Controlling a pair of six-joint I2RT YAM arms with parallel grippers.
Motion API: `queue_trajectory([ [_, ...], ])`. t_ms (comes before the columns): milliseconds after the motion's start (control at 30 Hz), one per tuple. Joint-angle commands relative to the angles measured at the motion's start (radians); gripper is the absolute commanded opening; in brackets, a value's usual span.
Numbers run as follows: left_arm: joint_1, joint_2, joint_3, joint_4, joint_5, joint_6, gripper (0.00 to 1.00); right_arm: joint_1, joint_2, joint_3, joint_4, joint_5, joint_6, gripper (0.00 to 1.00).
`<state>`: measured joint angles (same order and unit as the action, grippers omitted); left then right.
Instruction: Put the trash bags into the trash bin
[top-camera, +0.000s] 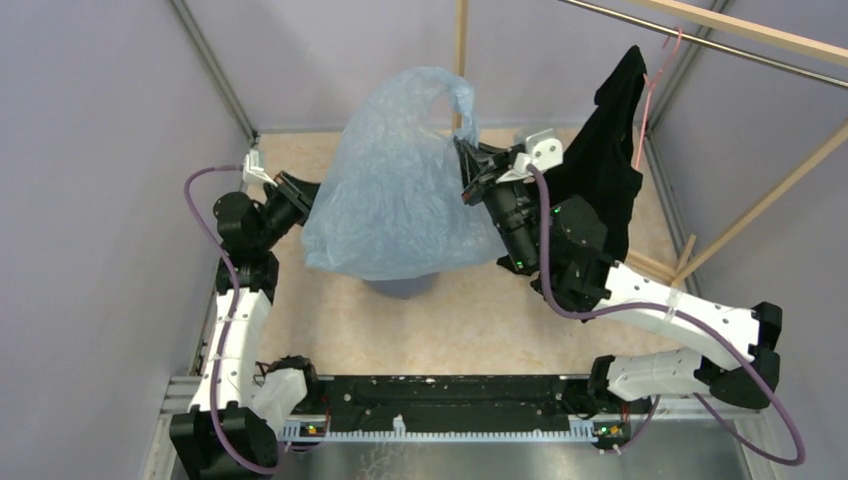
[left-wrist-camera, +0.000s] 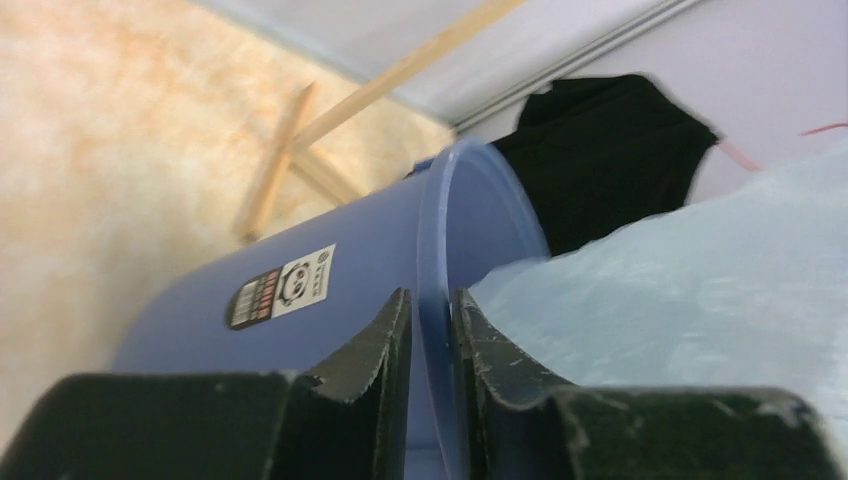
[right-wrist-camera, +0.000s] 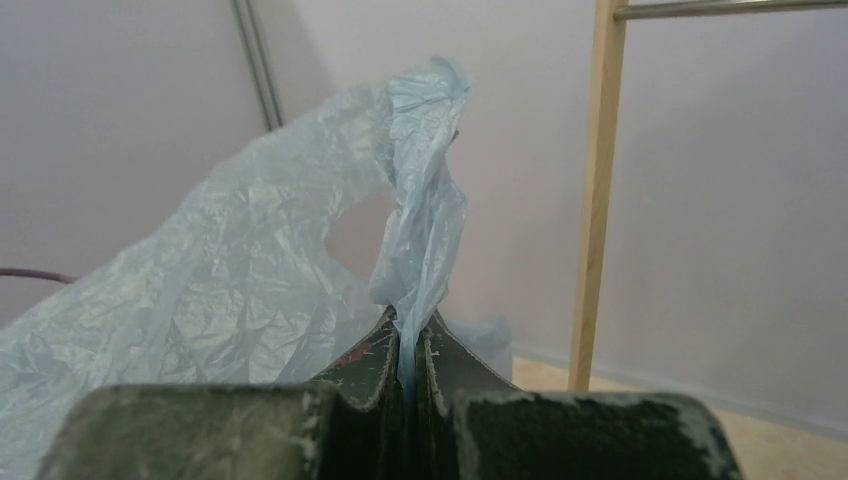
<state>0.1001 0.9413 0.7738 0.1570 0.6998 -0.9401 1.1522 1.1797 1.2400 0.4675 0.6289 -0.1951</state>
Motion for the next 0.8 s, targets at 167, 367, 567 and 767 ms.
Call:
queue_trajectory([
  [167, -0.016, 0.02, -0.063, -0.373, -0.027, 0.213, 0.35, -0.026, 0.094, 0.155, -0.076, 0.003, -0.029, 0.0],
  [367, -0.053, 0.0, -0.12, -0.301, 0.11, 0.14, 0.3, -0.029, 0.076, 0.193, -0.142, 0.051, -0.062, 0.0],
  [567, -0.235, -0.078, -0.132, -0.315, 0.068, 0.094, 0.29, -0.029, 0.031, 0.215, -0.211, 0.127, -0.05, 0.0],
  [767, -0.272, -0.138, -0.111, -0.419, -0.011, 0.132, 0.4, -0.029, -0.047, 0.173, -0.28, 0.116, -0.013, 0.0],
])
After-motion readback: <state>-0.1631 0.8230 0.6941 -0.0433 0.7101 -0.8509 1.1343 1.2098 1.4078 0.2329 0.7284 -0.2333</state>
